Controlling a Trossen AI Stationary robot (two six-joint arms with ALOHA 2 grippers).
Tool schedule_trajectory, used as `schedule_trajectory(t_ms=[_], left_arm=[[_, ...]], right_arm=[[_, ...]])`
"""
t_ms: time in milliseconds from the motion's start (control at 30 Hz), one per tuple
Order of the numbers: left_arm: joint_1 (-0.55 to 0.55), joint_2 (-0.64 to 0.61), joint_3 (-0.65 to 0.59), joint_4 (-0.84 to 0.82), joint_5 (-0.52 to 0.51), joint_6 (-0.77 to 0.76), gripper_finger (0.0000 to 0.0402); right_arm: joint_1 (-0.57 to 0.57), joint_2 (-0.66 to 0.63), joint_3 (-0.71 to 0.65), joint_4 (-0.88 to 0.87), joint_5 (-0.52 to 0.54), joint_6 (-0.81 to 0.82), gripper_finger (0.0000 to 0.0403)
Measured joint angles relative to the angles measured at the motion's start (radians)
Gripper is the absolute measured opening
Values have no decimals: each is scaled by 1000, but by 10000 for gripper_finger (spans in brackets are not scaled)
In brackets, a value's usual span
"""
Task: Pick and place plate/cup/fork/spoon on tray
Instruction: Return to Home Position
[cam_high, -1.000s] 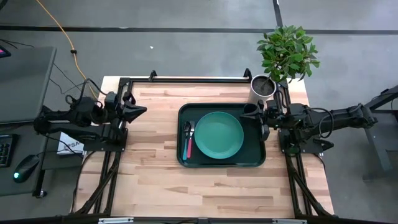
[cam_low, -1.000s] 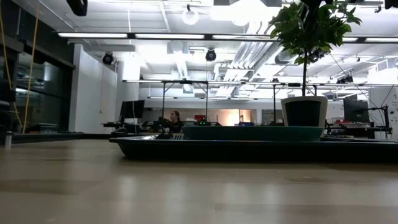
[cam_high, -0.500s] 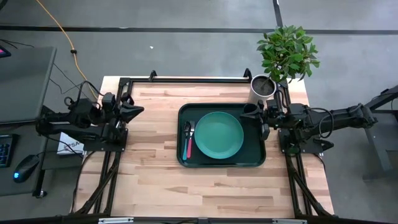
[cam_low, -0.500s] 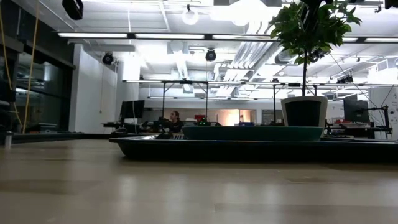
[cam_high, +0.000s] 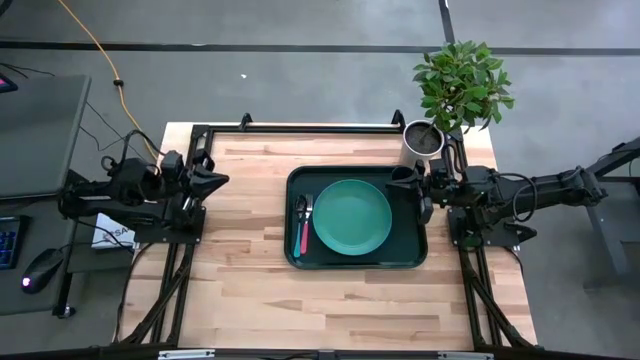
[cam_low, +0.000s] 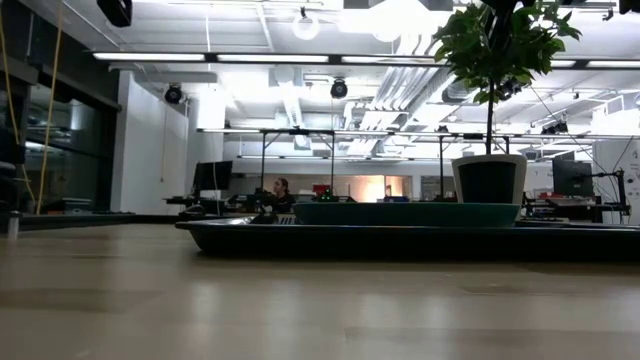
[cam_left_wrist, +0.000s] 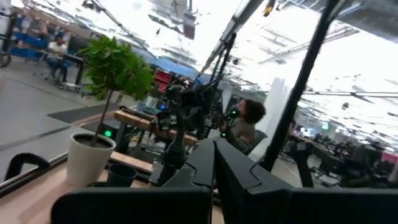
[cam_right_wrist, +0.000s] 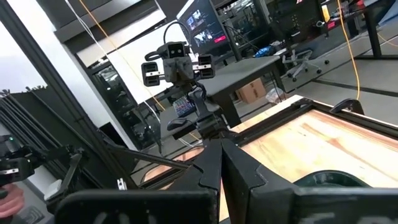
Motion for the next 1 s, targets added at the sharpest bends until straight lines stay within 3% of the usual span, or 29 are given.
schedule_trajectory(t_ms=[200, 533, 867, 1000], left_arm=[[0, -30, 0, -6, 52, 28, 0], [0, -196, -47, -71, 25, 36, 0], [0, -235, -311, 168, 41, -29, 0], [0, -235, -430, 357, 54, -78, 0]], right_arm=[[0, 0, 0, 4, -8, 2, 0], [0, 0, 0, 12, -9, 22, 0], [0, 1, 0, 16, -9, 37, 0], [0, 1, 0, 13, 1, 48, 0]])
